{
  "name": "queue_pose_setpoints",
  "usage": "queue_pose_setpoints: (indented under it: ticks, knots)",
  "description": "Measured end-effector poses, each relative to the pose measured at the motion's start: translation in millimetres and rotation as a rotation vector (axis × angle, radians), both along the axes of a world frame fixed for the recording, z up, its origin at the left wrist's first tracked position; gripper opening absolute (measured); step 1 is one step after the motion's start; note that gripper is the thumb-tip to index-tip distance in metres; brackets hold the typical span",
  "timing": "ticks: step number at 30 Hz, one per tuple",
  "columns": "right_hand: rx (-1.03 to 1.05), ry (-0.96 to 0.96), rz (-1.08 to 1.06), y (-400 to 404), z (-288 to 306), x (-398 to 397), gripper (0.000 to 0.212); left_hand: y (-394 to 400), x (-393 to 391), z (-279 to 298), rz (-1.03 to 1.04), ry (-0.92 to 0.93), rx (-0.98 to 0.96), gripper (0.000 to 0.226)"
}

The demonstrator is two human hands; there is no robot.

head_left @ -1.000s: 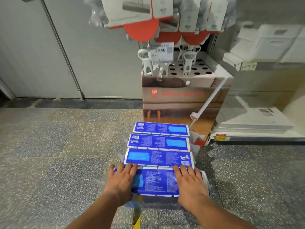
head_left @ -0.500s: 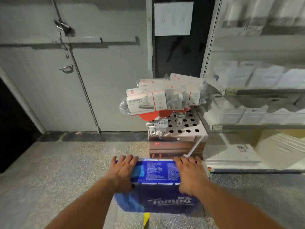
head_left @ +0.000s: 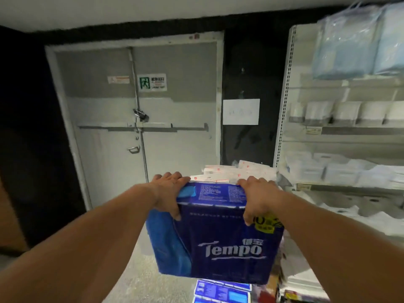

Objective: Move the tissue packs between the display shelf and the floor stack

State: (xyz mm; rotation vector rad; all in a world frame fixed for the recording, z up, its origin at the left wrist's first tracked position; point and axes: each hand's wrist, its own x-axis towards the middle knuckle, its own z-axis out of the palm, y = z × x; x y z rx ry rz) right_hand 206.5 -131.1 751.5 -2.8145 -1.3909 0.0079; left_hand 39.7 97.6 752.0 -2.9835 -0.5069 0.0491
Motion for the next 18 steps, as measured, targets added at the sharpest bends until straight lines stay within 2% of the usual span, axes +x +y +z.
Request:
queue_pose_setpoints:
  ticks: [7,12,18]
  knots:
    - [0.050,-0.020,0.018,-9.0,24.1,-17.8,0.105,-14.5,-24.9,30.3,0.027,-0.013,0.029,0.112]
    - [0.008,-0.006,0.056,3.1,18.9,-36.4,0.108,-9.2,-47.2,14.8,0.065,-0.019,-0.035,0.107]
    - [-0.069,-0.008,0.154,61.4,10.6,-68.1,0.109,36.1,-92.4,-16.1,0.166,-0.049,-0.154,0.102]
